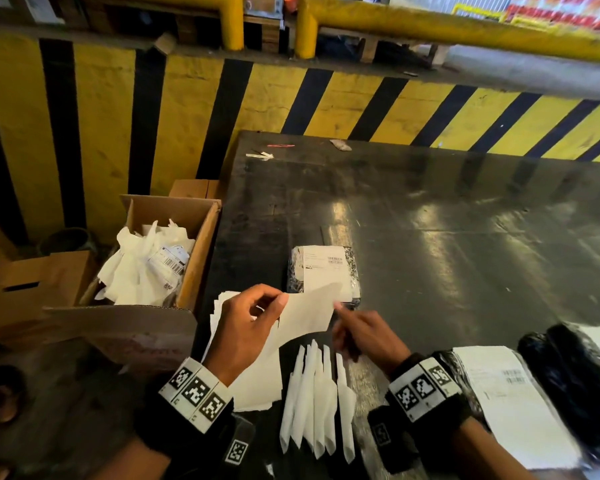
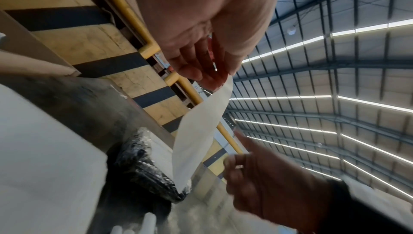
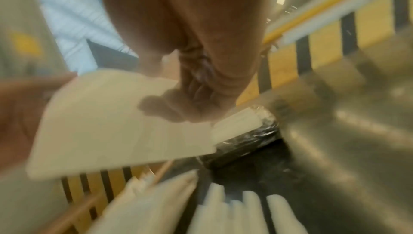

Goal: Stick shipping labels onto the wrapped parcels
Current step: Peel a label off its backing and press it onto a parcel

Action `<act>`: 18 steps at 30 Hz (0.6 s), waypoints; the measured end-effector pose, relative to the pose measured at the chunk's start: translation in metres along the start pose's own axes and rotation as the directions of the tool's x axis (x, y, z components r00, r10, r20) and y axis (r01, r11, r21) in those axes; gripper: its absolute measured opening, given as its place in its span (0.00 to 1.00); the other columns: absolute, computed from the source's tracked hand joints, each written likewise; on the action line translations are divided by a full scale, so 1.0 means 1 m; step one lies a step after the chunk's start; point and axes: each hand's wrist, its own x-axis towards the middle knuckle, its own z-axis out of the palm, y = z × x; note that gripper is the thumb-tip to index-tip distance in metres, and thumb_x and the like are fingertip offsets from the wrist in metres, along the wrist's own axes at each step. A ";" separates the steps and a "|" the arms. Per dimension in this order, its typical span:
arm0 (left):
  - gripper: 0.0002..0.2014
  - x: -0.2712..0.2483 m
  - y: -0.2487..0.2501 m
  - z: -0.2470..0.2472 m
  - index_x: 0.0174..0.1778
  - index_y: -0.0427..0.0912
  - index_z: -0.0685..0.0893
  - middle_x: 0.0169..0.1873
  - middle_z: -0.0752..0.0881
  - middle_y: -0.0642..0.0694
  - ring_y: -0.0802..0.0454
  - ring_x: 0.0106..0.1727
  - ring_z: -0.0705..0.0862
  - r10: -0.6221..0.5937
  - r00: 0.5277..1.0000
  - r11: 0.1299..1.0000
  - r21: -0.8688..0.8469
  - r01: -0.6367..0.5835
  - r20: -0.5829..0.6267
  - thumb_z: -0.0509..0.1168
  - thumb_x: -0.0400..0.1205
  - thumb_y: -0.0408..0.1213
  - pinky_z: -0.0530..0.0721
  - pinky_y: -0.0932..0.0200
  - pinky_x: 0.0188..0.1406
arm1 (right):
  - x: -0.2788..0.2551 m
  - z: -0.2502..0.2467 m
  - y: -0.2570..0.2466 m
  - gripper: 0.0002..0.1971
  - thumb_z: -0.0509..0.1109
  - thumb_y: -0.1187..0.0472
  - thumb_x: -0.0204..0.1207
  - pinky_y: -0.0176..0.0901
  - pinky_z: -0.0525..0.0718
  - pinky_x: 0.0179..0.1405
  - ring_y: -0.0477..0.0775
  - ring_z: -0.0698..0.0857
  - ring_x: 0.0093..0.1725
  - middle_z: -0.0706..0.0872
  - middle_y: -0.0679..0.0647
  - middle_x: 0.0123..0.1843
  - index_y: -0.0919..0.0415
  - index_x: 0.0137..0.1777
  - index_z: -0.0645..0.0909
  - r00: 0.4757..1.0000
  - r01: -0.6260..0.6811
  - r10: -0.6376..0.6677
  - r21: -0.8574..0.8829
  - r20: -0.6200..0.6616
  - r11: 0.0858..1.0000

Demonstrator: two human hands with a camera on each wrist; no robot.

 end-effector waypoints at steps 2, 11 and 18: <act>0.03 0.000 0.010 0.006 0.42 0.53 0.82 0.38 0.84 0.59 0.62 0.44 0.83 0.083 0.996 0.996 0.024 -0.084 0.041 0.67 0.79 0.39 0.81 0.71 0.40 | 0.000 -0.003 -0.016 0.31 0.57 0.34 0.76 0.41 0.79 0.27 0.54 0.82 0.27 0.86 0.59 0.31 0.64 0.39 0.83 0.994 -0.080 0.097 0.254 -0.056 0.964; 0.18 0.003 0.001 0.034 0.49 0.48 0.89 0.53 0.83 0.58 0.67 0.57 0.78 0.220 0.923 0.955 0.124 -0.270 0.315 0.61 0.79 0.56 0.77 0.72 0.56 | 0.039 -0.022 -0.045 0.02 0.68 0.69 0.76 0.37 0.83 0.31 0.51 0.87 0.39 0.88 0.62 0.48 0.68 0.45 0.82 0.929 0.261 -0.198 0.172 -0.312 0.950; 0.08 0.055 -0.006 0.029 0.50 0.44 0.85 0.44 0.88 0.51 0.57 0.46 0.86 -0.253 0.965 0.962 -0.120 0.244 -0.072 0.69 0.78 0.42 0.82 0.72 0.41 | 0.054 -0.057 -0.036 0.02 0.70 0.66 0.75 0.46 0.88 0.46 0.52 0.89 0.45 0.91 0.57 0.48 0.66 0.44 0.81 0.985 0.169 -0.157 0.234 -0.070 0.957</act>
